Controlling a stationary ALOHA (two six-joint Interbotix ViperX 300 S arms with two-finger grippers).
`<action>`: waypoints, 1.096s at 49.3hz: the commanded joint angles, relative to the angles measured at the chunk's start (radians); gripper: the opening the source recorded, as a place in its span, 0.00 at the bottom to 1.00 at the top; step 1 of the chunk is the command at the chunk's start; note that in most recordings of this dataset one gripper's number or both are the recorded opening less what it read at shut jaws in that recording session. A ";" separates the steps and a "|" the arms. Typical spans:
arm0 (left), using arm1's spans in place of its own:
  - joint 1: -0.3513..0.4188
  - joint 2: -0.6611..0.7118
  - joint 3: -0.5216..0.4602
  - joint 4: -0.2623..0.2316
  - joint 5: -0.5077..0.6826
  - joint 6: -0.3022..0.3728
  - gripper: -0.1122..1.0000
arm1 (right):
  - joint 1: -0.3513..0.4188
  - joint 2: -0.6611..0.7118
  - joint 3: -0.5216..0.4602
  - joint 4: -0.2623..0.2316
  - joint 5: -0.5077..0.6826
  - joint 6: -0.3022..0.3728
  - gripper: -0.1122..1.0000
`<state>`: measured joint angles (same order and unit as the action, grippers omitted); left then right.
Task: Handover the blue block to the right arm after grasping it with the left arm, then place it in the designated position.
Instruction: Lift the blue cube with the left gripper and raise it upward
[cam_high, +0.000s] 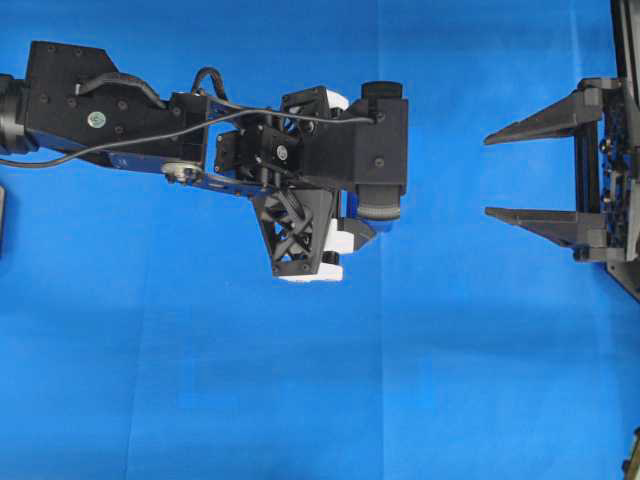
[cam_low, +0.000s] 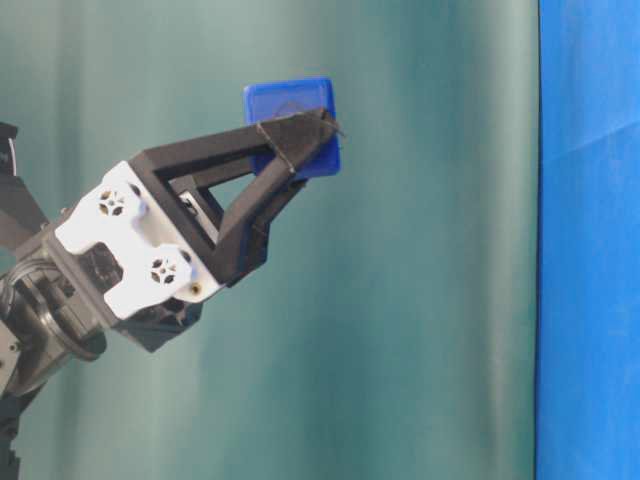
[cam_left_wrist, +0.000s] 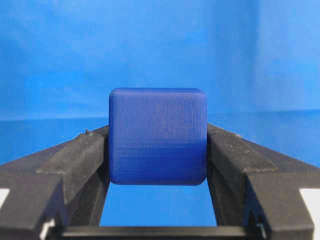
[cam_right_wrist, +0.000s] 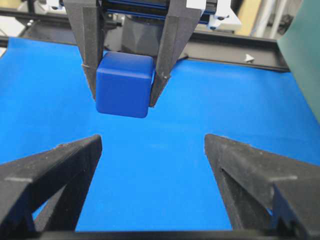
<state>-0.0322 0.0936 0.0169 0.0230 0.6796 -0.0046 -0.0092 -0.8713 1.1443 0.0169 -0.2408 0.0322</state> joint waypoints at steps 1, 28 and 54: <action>0.003 -0.040 -0.025 0.003 -0.005 -0.002 0.54 | -0.002 0.005 -0.020 0.003 -0.005 0.000 0.98; 0.005 -0.041 -0.020 0.003 -0.003 -0.002 0.54 | -0.002 0.005 -0.020 0.002 -0.006 0.000 0.98; 0.003 -0.077 0.029 0.003 -0.087 -0.003 0.54 | -0.002 0.005 -0.020 0.002 -0.005 0.000 0.98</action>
<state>-0.0307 0.0721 0.0399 0.0230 0.6335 -0.0077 -0.0092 -0.8713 1.1443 0.0169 -0.2408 0.0322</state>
